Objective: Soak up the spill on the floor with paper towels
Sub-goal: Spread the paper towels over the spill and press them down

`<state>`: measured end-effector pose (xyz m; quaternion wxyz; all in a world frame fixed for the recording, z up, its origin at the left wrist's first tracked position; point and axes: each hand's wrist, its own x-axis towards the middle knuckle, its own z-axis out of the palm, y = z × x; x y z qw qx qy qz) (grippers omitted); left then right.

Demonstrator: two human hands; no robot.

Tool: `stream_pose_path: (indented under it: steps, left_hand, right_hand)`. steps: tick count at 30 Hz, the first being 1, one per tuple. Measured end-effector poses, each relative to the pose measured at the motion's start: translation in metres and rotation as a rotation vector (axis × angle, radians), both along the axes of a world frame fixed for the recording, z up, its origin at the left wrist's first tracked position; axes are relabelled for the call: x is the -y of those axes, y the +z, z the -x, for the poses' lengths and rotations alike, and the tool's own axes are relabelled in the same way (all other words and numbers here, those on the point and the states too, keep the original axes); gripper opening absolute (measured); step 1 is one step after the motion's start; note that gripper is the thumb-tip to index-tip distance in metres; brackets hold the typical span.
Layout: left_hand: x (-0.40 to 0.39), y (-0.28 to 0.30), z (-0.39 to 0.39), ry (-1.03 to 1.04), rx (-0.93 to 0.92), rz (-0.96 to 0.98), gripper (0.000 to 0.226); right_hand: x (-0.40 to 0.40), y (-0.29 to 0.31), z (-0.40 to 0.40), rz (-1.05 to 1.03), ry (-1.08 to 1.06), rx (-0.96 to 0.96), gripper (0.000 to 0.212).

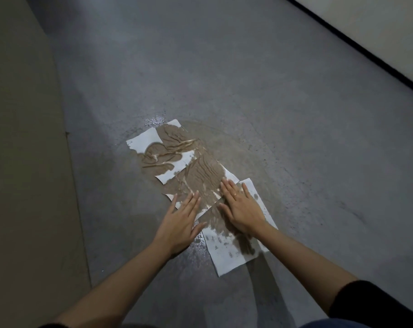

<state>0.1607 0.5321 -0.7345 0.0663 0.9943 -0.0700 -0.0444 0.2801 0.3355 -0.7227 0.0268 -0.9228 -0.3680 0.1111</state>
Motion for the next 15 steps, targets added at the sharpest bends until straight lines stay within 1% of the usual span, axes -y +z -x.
stream_pose_path:
  steps: [3,5,8,11,13,15]
  left_hand:
    - [0.002,0.003,-0.002,-0.004,-0.008,-0.004,0.072]
    - [0.002,0.005,-0.001,-0.007,-0.028,-0.016,0.073]
    - [0.002,0.005,0.001,0.048,-0.035,-0.005,0.074]
    - [0.003,0.005,0.001,0.080,-0.036,-0.016,0.075]
    - [0.003,0.003,0.001,0.036,-0.031,-0.021,0.073]
    - [0.005,0.003,0.001,-0.038,-0.031,-0.030,0.073]
  right_hand:
    - [0.008,0.000,-0.006,0.034,-0.033,-0.018,0.071]
    - [0.012,-0.002,-0.009,0.048,-0.038,-0.007,0.070]
    - [0.016,-0.003,-0.014,0.051,-0.095,-0.024,0.069]
    - [0.015,-0.001,-0.017,0.053,-0.083,-0.007,0.069]
    - [0.011,0.002,-0.018,0.037,-0.039,-0.004,0.068]
    - [0.006,0.003,-0.020,0.069,0.000,-0.024,0.067]
